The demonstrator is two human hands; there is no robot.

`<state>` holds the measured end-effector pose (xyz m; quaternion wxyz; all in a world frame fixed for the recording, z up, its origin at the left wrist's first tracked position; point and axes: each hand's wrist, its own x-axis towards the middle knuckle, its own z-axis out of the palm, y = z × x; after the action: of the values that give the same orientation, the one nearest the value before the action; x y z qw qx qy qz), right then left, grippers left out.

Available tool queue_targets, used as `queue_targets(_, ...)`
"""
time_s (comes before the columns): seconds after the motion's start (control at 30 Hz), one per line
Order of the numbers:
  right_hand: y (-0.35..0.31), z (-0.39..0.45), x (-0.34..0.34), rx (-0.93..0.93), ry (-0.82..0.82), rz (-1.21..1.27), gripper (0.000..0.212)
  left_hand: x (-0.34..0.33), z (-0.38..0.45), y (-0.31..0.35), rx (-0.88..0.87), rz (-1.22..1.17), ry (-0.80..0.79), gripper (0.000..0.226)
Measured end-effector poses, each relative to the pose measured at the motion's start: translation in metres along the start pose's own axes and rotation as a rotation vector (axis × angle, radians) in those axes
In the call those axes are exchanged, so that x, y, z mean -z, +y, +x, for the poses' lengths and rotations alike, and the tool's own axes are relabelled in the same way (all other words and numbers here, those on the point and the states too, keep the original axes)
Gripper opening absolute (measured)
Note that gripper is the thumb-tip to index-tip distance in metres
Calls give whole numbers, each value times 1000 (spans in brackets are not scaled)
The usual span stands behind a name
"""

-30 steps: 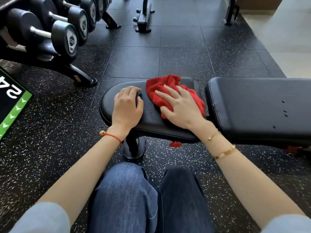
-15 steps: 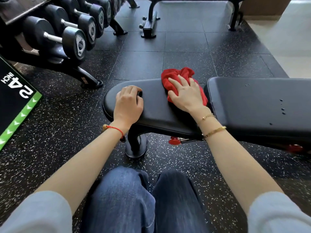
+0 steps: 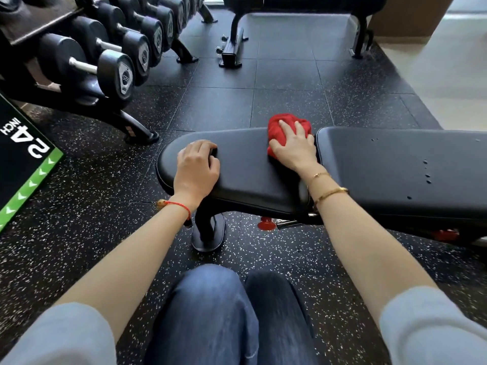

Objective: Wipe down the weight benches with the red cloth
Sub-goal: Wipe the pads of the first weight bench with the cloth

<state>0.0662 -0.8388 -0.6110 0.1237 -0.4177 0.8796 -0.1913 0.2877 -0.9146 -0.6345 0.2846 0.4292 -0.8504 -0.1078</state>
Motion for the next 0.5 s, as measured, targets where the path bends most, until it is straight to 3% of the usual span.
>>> queue_targets(0.33, 25, -104, -15, 247, 136, -33, 62, -3, -2, -5, -35, 10, 12, 30)
queue_targets(0.5, 4, -52, -11, 199, 82, -114, 56, -1, -2, -5, -41, 8, 2, 29)
